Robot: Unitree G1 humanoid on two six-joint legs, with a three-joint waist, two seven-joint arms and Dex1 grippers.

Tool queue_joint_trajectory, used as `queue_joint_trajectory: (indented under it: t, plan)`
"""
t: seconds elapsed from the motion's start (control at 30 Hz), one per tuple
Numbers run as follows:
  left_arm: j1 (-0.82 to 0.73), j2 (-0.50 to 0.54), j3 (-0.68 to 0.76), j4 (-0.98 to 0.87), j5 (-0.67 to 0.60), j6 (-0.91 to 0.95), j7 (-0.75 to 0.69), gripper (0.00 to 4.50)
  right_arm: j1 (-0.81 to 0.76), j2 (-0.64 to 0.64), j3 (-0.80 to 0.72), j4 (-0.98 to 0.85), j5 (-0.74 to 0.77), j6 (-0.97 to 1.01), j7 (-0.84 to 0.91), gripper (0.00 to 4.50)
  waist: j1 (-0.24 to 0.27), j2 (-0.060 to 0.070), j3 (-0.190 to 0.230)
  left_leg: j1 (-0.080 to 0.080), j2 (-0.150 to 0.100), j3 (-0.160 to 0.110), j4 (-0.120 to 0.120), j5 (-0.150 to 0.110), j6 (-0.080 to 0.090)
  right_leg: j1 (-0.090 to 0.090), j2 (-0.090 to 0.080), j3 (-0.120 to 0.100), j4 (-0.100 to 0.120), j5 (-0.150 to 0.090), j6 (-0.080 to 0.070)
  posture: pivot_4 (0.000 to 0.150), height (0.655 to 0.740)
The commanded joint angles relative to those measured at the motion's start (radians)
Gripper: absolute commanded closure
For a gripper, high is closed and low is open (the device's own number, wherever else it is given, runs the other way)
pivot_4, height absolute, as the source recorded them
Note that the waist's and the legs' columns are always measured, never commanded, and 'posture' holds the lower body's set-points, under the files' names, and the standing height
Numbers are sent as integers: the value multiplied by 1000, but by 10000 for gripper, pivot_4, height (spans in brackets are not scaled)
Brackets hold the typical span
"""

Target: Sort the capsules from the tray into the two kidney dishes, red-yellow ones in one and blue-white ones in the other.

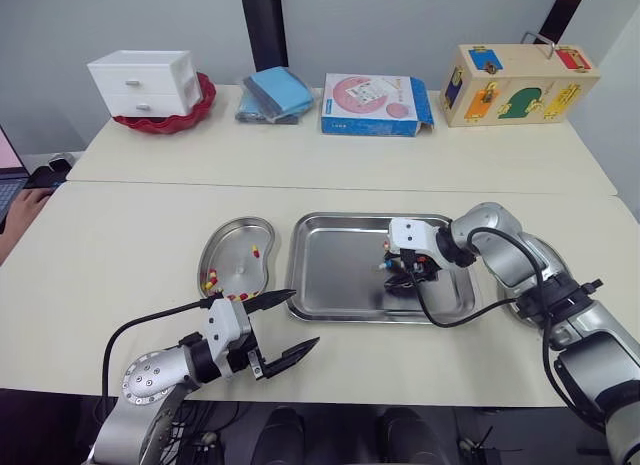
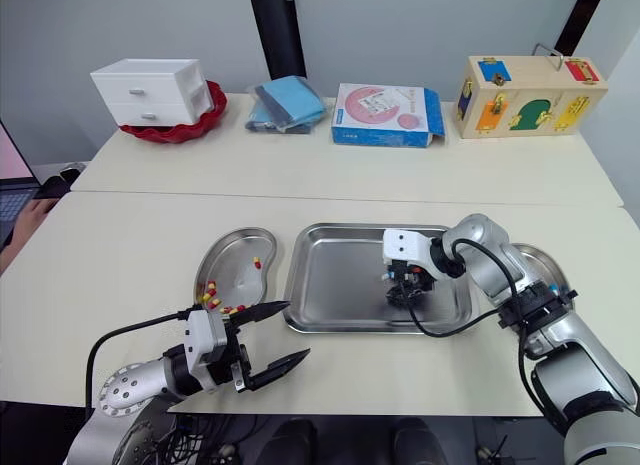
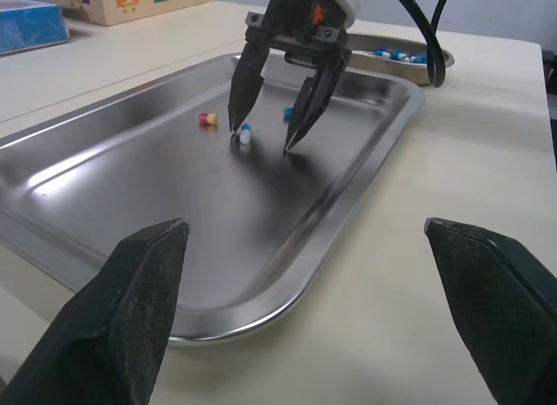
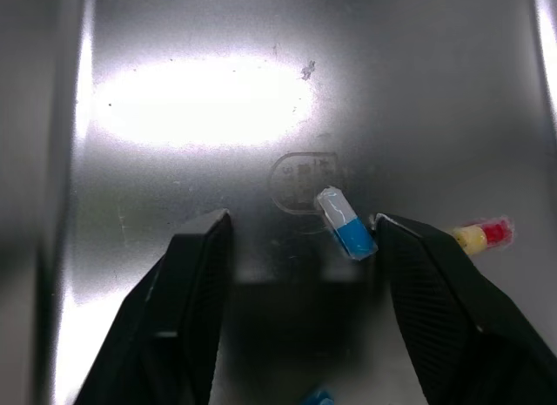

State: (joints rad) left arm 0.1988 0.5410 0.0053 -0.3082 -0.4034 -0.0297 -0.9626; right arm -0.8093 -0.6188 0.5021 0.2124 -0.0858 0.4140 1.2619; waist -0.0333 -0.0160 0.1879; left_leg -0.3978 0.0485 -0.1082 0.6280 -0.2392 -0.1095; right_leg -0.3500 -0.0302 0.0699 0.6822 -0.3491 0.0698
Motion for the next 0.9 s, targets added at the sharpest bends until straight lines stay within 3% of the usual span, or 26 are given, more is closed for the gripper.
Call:
queue_joint_trajectory:
  t: [0.03, 0.3, 0.67, 0.9]
  plan:
    - [-3, -9, -8, -8, 2, -25, 1, 0, 1, -2, -6, -22, -5, 24, 18, 27656, 0, 0, 0, 0, 0, 0, 0, 0, 0, 0, 0, 0, 0, 0, 0, 1500, 7400]
    - [-20, -9, -10, 6, -12, -21, -18, 0, 57, -29, -22, -125, 2, 70, 14, 44933, 0, 0, 0, 0, 0, 0, 0, 0, 0, 0, 0, 0, 0, 0, 0, 1500, 7400]
    - [-49, 40, 6, 39, -98, -6, -168, 0, 236, -148, -233, -474, 111, 199, -52, 44989, 2, 0, 0, -1, 0, 0, 0, 0, 0, -1, 0, 0, 0, 0, 0, 1500, 7400]
    - [-101, 17, -20, 85, -178, -19, -317, 0, 532, -279, -633, -745, 252, 466, -132, 44989, 12, 0, 0, -2, 0, 0, 0, 0, 0, 0, 0, -1, -1, 0, 0, 1500, 7400]
